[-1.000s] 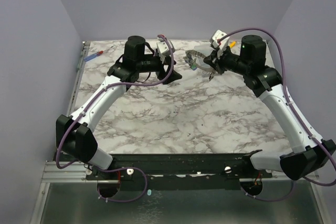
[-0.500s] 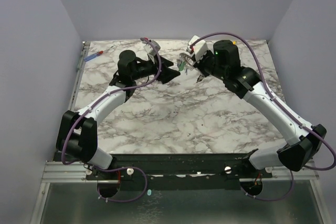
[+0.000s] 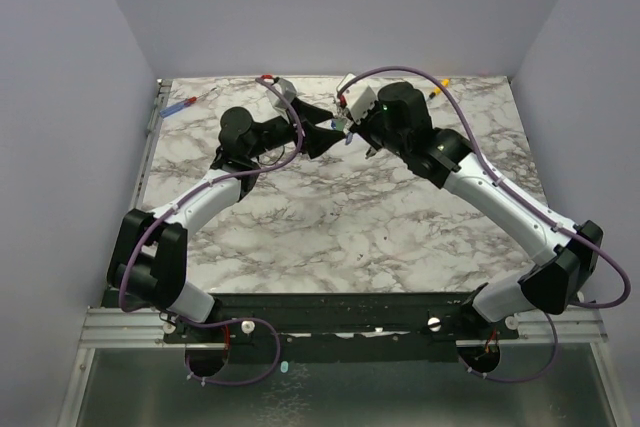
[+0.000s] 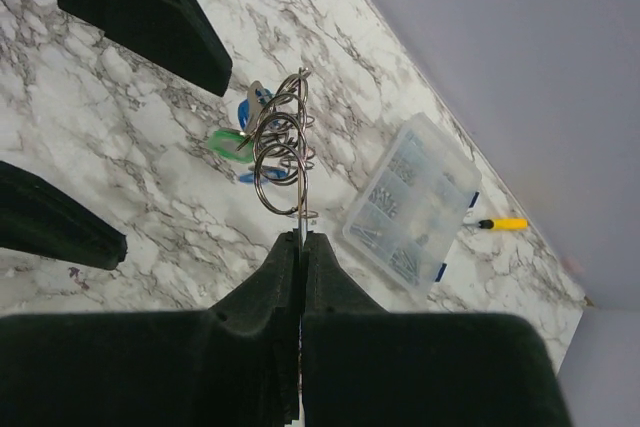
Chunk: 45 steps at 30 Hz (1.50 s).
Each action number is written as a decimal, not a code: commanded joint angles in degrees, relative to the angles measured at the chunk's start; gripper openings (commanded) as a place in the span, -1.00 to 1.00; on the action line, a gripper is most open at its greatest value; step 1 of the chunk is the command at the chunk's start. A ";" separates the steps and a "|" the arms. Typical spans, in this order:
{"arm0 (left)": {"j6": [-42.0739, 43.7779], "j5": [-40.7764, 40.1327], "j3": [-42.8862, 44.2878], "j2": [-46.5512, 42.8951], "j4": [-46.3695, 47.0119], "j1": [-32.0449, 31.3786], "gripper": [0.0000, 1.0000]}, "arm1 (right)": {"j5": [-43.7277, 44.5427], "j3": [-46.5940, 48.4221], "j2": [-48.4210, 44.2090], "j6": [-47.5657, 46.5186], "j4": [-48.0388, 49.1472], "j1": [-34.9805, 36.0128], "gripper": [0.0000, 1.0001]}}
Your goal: Remove the keys from the keyring
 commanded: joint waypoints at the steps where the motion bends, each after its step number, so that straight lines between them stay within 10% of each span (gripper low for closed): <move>1: 2.75 -2.00 -1.16 1.59 4.00 -0.25 0.47 | 0.44 3.90 -0.19 0.82 1.40 1.37 -0.99; 26: 3.01 1.27 0.15 5.88 8.77 -2.22 -0.05 | -2.79 4.30 -0.60 1.71 0.08 2.90 -0.99; 36: 1.48 1.72 -0.42 4.39 9.08 -1.77 -1.00 | 0.22 3.40 -1.33 1.10 1.58 2.87 -0.99; 45: 1.26 2.56 -1.22 0.64 1.67 0.93 -1.00 | 2.60 -0.37 -2.58 0.67 4.02 2.16 -0.99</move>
